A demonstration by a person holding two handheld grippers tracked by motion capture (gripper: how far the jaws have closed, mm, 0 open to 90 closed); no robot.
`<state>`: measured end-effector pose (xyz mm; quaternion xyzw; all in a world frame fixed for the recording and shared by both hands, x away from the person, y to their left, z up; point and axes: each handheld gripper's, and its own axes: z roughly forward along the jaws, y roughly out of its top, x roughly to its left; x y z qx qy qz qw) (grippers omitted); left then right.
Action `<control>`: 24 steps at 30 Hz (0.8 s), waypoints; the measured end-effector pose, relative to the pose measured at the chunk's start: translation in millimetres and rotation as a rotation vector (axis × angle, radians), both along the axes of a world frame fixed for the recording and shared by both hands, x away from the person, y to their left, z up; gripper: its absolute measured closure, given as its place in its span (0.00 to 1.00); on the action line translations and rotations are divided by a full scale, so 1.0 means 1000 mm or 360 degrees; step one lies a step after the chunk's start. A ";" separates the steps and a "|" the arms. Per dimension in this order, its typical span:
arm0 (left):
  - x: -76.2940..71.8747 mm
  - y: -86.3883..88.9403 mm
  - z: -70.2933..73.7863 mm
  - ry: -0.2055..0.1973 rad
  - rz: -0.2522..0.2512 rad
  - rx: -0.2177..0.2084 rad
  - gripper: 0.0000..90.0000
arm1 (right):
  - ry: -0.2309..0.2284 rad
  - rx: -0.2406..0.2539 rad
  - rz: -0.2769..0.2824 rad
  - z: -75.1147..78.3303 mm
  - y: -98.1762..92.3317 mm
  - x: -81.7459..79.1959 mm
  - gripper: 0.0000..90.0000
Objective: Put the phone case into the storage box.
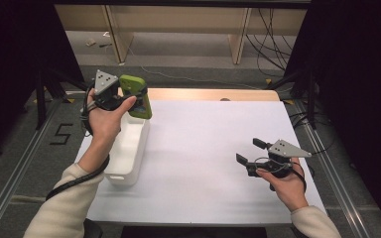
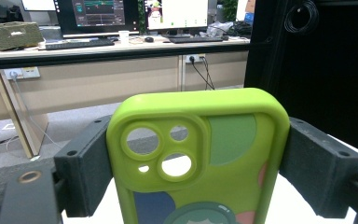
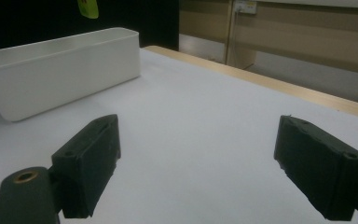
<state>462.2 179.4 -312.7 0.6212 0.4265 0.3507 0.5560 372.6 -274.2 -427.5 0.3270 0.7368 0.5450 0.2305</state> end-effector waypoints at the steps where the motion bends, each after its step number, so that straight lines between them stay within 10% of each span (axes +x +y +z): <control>1: 0.000 0.000 0.000 0.0000 0.0003 0.0004 0.18 | 0.0000 0.0000 0.0000 0.000 0.000 0.000 0.17; 24: 0.003 0.005 -0.001 0.0007 0.0031 0.0009 0.18 | 0.0007 -0.0005 0.0003 -0.001 0.000 0.000 0.17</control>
